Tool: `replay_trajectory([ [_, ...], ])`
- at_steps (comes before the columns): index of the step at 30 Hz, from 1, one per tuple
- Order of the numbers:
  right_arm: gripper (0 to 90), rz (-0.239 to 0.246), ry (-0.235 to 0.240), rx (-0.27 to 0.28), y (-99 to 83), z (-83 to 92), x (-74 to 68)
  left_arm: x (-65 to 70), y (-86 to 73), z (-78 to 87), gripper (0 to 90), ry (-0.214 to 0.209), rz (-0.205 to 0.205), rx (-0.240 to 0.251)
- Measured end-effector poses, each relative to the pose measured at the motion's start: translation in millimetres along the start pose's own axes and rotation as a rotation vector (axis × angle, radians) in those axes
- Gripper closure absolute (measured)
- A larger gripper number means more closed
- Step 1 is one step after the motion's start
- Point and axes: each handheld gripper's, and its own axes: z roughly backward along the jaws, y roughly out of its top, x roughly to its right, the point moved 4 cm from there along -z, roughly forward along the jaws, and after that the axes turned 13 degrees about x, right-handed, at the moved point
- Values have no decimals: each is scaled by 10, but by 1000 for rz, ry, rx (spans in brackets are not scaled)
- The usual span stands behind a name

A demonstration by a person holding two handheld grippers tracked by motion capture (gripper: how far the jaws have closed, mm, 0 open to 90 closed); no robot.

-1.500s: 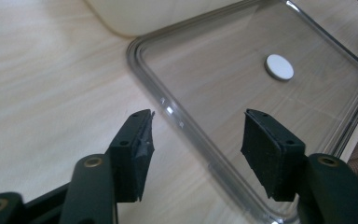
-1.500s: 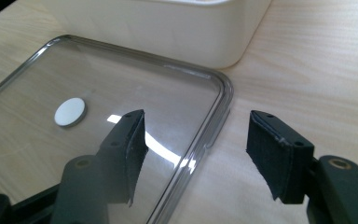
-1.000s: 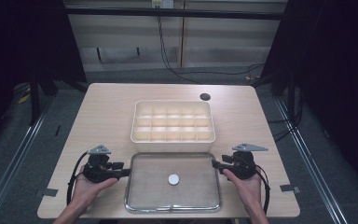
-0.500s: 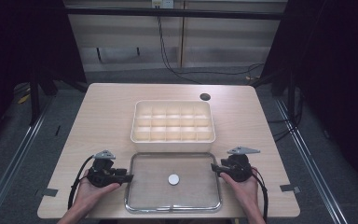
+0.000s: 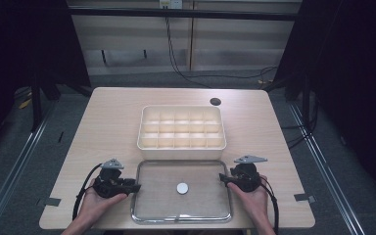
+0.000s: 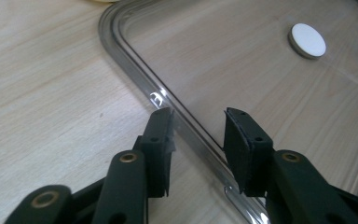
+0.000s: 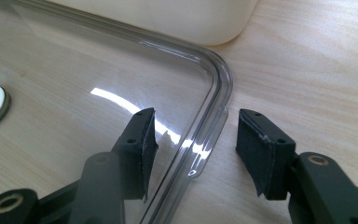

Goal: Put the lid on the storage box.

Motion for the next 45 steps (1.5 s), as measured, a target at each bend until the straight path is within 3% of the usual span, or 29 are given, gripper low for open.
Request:
replay_trajectory([
  [6, 471, -17, 2, 4, -9, 0, -17, 25, -3, -3, 639, -10, -17, -13],
  [10, 471, -69, 15, 25, -10, -3, 2, 33, -6, -4, 649, -19, -14, -15],
  [11, 472, -112, 30, 33, -10, 1, 25, 30, -6, -6, 649, -21, -13, -13],
  [12, 472, -112, 30, 33, -10, 1, 25, 30, -6, -6, 649, -21, -13, -13],
  [13, 485, -182, 44, 44, -10, 8, 55, 28, -3, 2, 649, -26, -15, -25],
  [14, 485, -182, 44, 44, -10, 8, 55, 26, -3, 2, 649, -26, -15, -25],
  [16, 504, -239, 59, 53, -14, 16, 88, 23, -3, 4, 650, -28, -13, -26],
  [17, 521, -304, 77, 64, -16, 33, 117, 22, -3, 6, 650, -28, -13, -26],
  [18, 521, -304, 77, 64, -16, 33, 117, 22, -3, 6, 650, -28, -13, -26],
  [19, 523, -346, 95, 81, -12, 53, 141, 24, -5, 2, 649, -27, -12, -20],
  [23, 527, -392, 113, 100, -2, 79, 156, 32, -7, 1, 650, -21, -16, -17],
  [25, 555, -453, 131, 126, -3, 109, 180, 31, -8, 0, 650, -20, -14, -13],
  [26, 555, -453, 131, 126, -3, 109, 180, 31, -9, 1, 650, -20, -14, -13],
  [29, 579, -537, 184, 158, -21, 164, 225, 37, -13, 0, 649, -12, -23, -8],
  [36, 561, -568, 211, 142, -39, 181, 197, 40, -17, 4, 649, -9, -22, -6],
  [38, 559, -573, 229, 133, -47, 177, 187, 36, -17, 4, 649, -12, -22, -6],
  [39, 549, -579, 263, 118, -53, 158, 134, 32, -16, 6, 651, -14, -17, -7],
  [43, 566, -583, 272, 124, -41, 169, 138, 29, -15, 12, 652, -18, -13, -15],
  [45, 562, -565, 281, 97, -54, 166, 147, 19, -13, 11, 652, -16, -14, -12],
])
